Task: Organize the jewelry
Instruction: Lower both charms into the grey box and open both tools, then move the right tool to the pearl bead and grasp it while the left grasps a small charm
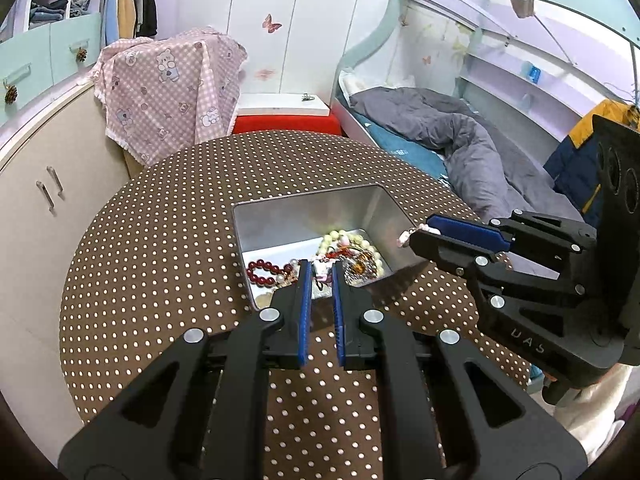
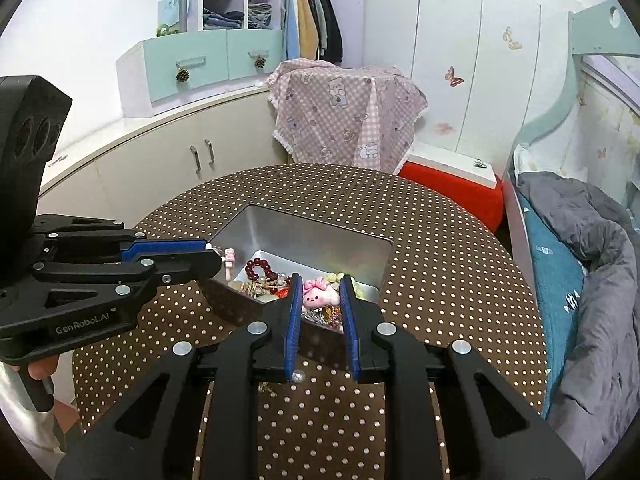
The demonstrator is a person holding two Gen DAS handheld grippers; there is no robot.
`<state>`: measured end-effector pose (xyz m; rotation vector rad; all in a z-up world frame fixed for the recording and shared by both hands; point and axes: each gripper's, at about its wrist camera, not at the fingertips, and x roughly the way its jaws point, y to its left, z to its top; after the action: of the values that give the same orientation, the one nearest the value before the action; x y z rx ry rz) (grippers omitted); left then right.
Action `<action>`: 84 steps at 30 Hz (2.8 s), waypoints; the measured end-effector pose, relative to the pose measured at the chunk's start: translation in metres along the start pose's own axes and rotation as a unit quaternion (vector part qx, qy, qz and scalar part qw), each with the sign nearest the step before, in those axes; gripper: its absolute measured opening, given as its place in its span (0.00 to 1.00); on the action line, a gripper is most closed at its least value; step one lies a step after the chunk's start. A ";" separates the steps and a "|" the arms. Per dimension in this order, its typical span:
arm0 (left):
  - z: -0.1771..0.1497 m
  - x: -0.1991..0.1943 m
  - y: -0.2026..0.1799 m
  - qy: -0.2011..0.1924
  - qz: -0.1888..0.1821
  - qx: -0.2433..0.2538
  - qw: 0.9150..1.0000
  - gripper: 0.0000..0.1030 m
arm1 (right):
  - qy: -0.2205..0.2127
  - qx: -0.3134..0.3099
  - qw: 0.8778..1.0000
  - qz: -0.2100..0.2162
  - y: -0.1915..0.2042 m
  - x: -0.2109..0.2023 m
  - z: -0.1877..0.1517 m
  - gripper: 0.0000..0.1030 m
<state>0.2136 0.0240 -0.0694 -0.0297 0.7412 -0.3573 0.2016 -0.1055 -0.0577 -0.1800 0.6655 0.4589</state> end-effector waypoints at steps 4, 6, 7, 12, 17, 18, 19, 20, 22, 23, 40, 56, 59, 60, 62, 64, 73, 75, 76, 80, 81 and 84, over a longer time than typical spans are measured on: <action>0.000 0.002 -0.003 -0.003 0.004 0.010 1.000 0.12 | 0.008 0.010 1.000 -0.003 -0.006 0.006 0.001 0.40; 0.000 0.003 -0.003 -0.001 0.008 0.013 1.000 0.34 | 0.007 0.016 1.000 -0.011 -0.010 0.006 0.000 0.43; 0.001 0.004 -0.001 -0.001 0.014 0.009 1.000 0.53 | 0.008 0.019 1.000 -0.013 -0.012 0.006 0.000 0.43; 0.002 -0.001 0.005 -0.012 0.013 -0.005 1.000 0.65 | 0.010 0.027 0.999 -0.021 -0.018 0.004 -0.001 0.44; 0.003 -0.001 0.007 -0.010 0.018 -0.006 1.000 0.65 | 0.007 0.029 0.999 -0.026 -0.020 0.000 -0.002 0.45; 0.003 -0.001 0.007 -0.010 0.020 -0.006 1.000 0.65 | 0.007 0.029 0.999 -0.026 -0.020 0.000 -0.002 0.46; 0.003 -0.001 0.008 -0.009 0.021 -0.006 1.000 0.65 | 0.007 0.029 0.999 -0.026 -0.020 -0.001 -0.003 0.46; 0.002 -0.001 0.008 -0.009 0.022 -0.006 1.000 0.65 | 0.007 0.029 0.999 -0.027 -0.020 -0.002 -0.003 0.46; 0.002 -0.002 0.009 -0.010 0.024 -0.007 1.000 0.65 | 0.008 0.030 0.999 -0.029 -0.020 -0.003 -0.004 0.46; 0.001 -0.003 0.008 -0.013 0.026 -0.007 1.000 0.65 | 0.008 0.031 0.999 -0.030 -0.020 -0.003 -0.005 0.46; -0.026 -0.013 -0.007 -0.003 0.014 0.000 1.000 0.65 | 0.020 0.045 0.998 -0.037 -0.021 -0.017 -0.027 0.46; -0.057 0.001 0.001 0.038 0.015 -0.023 0.999 0.65 | 0.074 0.036 0.996 0.030 0.003 0.014 -0.053 0.28; -0.060 0.003 0.002 0.044 0.015 -0.025 0.999 0.65 | 0.080 0.032 0.996 0.037 0.006 0.022 -0.052 0.25; -0.061 0.004 0.003 0.046 0.016 -0.025 0.999 0.65 | 0.082 0.031 0.995 0.038 0.007 0.024 -0.051 0.24; -0.061 0.005 0.004 0.048 0.017 -0.028 0.998 0.65 | 0.088 0.028 0.995 0.038 0.008 0.029 -0.052 0.21; -0.061 0.005 0.005 0.049 0.017 -0.029 0.998 0.65 | 0.094 0.029 0.994 0.041 0.008 0.036 -0.052 0.14; -0.060 0.018 -0.011 0.064 -0.010 -0.016 0.998 0.65 | 0.089 0.047 0.994 0.036 0.000 0.030 -0.059 0.09; -0.060 0.023 -0.016 0.069 -0.019 -0.012 0.997 0.58 | 0.088 0.050 0.994 0.030 -0.003 0.025 -0.063 0.09; -0.060 0.027 -0.020 0.073 -0.025 -0.009 0.997 0.49 | 0.087 0.052 0.994 0.028 -0.005 0.022 -0.065 0.09; -0.060 0.039 -0.029 0.084 -0.038 0.004 0.996 0.35 | 0.085 0.063 0.994 0.020 -0.012 0.015 -0.072 0.09; -0.060 0.041 -0.031 0.087 -0.040 0.006 0.995 0.35 | 0.086 0.064 0.994 0.018 -0.013 0.014 -0.072 0.09; -0.059 0.046 -0.036 0.090 -0.040 0.018 0.995 0.28 | 0.085 0.071 0.994 0.016 -0.017 0.011 -0.076 0.09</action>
<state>0.1942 -0.0193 -0.1378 0.0076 0.9140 -0.4549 0.1752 -0.1397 -0.1229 -0.0729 0.8655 0.4289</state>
